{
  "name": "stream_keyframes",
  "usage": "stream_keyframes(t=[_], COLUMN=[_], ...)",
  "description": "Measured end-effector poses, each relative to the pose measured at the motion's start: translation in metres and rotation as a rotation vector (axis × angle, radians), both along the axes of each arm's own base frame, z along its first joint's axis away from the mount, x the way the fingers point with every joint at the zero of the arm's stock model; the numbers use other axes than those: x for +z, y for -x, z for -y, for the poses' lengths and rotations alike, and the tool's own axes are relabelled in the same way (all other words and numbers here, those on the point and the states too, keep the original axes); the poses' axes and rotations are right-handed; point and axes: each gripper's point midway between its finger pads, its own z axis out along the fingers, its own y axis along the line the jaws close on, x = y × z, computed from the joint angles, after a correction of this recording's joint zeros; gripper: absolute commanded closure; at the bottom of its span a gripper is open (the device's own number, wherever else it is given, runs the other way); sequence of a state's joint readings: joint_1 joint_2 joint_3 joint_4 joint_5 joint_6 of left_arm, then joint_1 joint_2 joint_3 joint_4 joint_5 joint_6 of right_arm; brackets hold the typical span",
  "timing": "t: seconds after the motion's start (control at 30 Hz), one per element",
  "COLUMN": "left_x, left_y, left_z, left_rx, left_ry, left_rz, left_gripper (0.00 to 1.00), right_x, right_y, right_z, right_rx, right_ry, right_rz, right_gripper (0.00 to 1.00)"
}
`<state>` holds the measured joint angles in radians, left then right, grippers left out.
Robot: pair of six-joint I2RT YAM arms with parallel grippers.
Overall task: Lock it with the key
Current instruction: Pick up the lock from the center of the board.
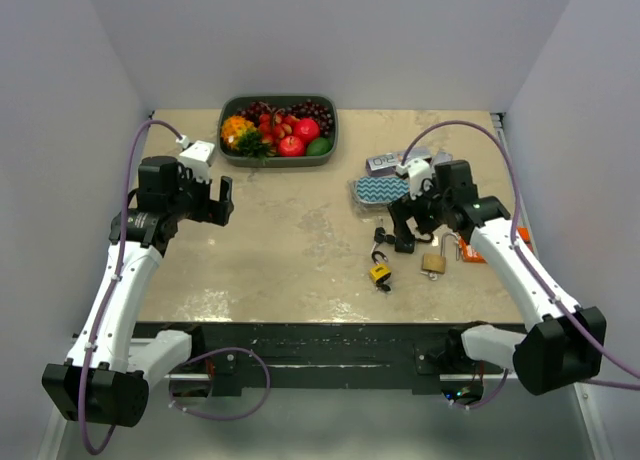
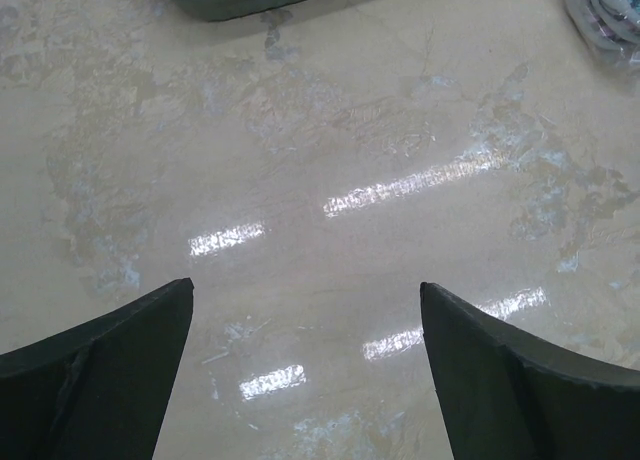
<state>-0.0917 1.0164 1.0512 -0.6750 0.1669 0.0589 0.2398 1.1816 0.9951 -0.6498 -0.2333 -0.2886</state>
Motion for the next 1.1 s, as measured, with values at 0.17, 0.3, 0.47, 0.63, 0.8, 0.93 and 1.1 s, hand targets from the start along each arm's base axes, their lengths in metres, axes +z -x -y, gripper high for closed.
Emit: stream_keyframes(t=[0.17, 0.3, 0.47, 0.63, 0.8, 0.93, 1.1], left_x=[0.001, 0.003, 0.002, 0.0, 0.0, 0.001, -0.002], left_y=[-0.001, -0.002, -0.003, -0.006, -0.008, -0.011, -0.014], left_z=[-0.003, -0.007, -0.009, -0.013, -0.017, -0.018, -0.018], left_rx=[0.032, 0.066, 0.1, 0.131, 0.159, 0.166, 0.169], left_ry=[0.004, 0.005, 0.013, 0.009, 0.006, 0.003, 0.001], left_rz=[-0.001, 0.001, -0.005, -0.011, -0.009, -0.003, -0.01], left_gripper=[0.0, 0.01, 0.0, 0.0, 0.0, 0.0, 0.01], right_x=[-0.02, -0.037, -0.061, -0.087, -0.109, -0.118, -0.131], right_y=[0.016, 0.034, 0.055, 0.069, 0.07, 0.068, 0.068], right_z=[-0.034, -0.05, -0.068, -0.079, -0.074, -0.073, -0.073], right_rx=[0.122, 0.195, 0.281, 0.33, 0.304, 0.28, 0.26], right_ry=[0.066, 0.121, 0.221, 0.313, 0.376, 0.395, 0.412], right_rz=[-0.107, -0.206, -0.297, -0.369, -0.427, -0.444, -0.474], right_gripper=[0.01, 0.01, 0.01, 0.01, 0.03, 0.07, 0.15])
